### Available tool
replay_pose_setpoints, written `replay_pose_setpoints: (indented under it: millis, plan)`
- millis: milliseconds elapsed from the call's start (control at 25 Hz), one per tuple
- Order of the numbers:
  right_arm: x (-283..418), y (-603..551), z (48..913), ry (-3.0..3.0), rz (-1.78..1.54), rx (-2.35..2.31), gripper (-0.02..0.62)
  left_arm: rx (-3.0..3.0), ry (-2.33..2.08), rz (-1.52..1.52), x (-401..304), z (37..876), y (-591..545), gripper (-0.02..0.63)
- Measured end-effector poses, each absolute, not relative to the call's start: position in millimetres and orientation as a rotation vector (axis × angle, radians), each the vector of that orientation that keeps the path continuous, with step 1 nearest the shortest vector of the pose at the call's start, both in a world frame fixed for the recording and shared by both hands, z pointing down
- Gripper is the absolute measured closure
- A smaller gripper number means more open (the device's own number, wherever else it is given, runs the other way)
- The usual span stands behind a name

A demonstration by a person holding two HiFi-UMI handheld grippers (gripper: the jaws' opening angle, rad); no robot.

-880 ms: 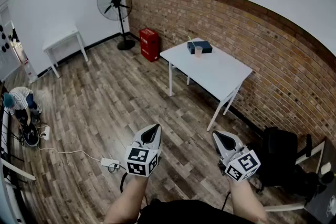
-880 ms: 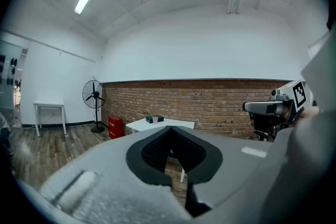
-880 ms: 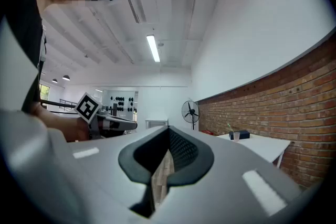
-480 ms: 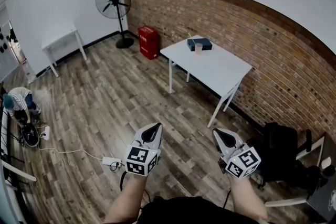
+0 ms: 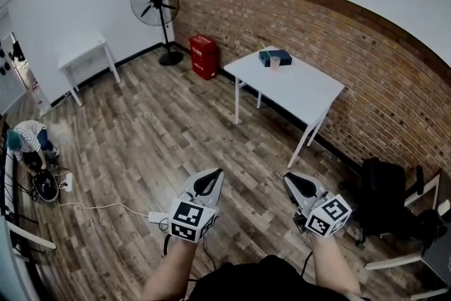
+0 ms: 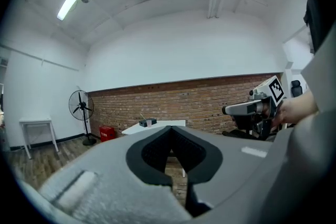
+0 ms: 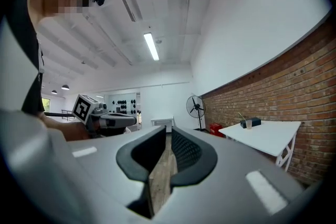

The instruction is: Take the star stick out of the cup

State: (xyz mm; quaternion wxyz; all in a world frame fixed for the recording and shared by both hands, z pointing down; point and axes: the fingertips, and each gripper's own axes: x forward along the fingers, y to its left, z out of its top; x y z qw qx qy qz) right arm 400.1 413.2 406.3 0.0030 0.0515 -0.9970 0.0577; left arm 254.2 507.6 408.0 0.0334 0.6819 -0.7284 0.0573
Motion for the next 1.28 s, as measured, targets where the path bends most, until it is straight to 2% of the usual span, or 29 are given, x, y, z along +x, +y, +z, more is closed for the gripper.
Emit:
replay_pose_setpoints:
  millis: [240, 600, 1040, 1280]
  plan:
    - [379.1, 437.2, 417.0, -3.094, 0.181, 0.143, 0.531, 2.105, -2.194, 0.094, 236.0, 415.4, 522.5, 0.6]
    - [353.3, 398.5, 424.9, -3.098, 0.276, 0.122, 0.447, 2.146, -2.062, 0.095, 222.4, 439.7, 482.3, 0.598]
    - [282.7, 293.6, 441.2, -3.126, 0.277, 0.09, 0.448, 2.051, -2.134, 0.194, 143.3, 452.3, 374.7, 0.598]
    - [255.7, 224.1, 426.1, -3.229, 0.286, 0.005, 0.536, 2.023, -2.134, 0.262, 109.5, 455.8, 301.9, 0.598]
